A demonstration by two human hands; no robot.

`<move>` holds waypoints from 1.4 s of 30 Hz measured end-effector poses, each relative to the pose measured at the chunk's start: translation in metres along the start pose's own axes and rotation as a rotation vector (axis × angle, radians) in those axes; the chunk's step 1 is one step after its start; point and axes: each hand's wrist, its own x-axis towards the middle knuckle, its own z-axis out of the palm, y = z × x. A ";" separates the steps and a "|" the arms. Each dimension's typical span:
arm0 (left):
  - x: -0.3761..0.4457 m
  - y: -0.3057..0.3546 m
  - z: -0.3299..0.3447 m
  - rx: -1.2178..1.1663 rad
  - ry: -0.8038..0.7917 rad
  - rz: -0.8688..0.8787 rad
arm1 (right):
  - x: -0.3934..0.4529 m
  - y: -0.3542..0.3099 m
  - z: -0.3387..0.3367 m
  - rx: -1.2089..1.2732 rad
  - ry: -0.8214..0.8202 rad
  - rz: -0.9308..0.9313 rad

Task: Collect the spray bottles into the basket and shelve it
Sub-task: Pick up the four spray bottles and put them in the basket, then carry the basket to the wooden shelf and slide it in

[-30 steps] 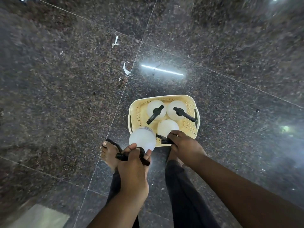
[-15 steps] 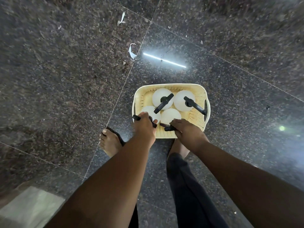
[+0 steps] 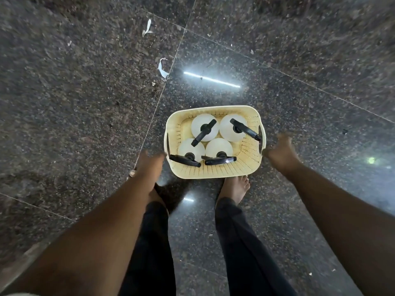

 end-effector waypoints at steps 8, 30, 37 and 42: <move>0.028 0.031 0.038 -0.044 -0.250 -0.153 | 0.040 -0.010 0.029 -0.013 -0.083 -0.041; -0.317 0.068 -0.027 0.893 -0.360 0.702 | -0.298 0.167 -0.061 0.756 0.171 0.346; -0.466 -0.030 -0.029 1.059 -0.615 0.863 | -0.484 0.285 0.000 1.302 0.273 0.542; -0.555 -0.176 -0.008 1.327 -0.694 1.003 | -0.617 0.409 0.067 1.516 0.337 0.649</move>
